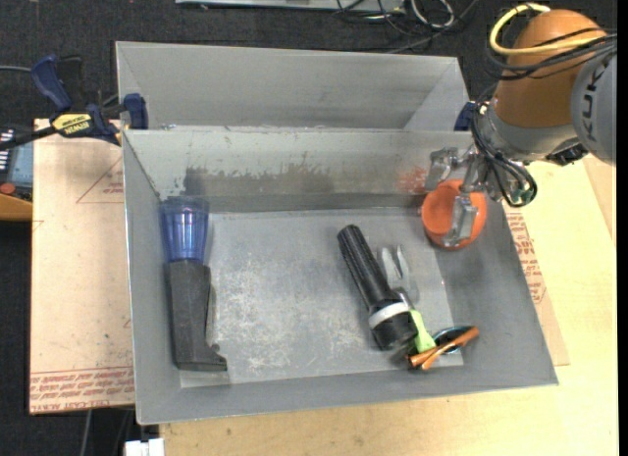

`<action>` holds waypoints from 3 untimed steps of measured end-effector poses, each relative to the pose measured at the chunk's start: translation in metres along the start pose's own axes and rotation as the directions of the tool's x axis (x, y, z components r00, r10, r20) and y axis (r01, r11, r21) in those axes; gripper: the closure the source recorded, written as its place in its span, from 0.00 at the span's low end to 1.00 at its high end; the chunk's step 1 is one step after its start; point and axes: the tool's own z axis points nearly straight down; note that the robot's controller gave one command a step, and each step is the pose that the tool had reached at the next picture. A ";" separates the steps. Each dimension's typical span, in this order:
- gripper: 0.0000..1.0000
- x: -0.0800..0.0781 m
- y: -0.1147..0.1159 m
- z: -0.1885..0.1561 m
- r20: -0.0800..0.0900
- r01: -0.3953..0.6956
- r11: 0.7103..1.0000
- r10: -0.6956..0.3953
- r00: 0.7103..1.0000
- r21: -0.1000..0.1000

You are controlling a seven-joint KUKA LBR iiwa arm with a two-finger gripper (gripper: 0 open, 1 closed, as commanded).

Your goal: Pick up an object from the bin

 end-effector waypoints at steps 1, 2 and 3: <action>0.00 -0.002 0.001 -0.006 0.008 0.004 1.000 -0.004 1.000 0.001; 0.00 0.123 -0.015 0.093 0.004 0.484 0.875 -0.484 0.875 -0.003; 0.00 0.092 -0.017 0.024 0.014 -0.157 0.988 0.157 0.988 -0.001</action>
Offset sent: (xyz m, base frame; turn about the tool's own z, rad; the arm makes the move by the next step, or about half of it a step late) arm -0.1300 -0.0180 -0.0974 -0.5401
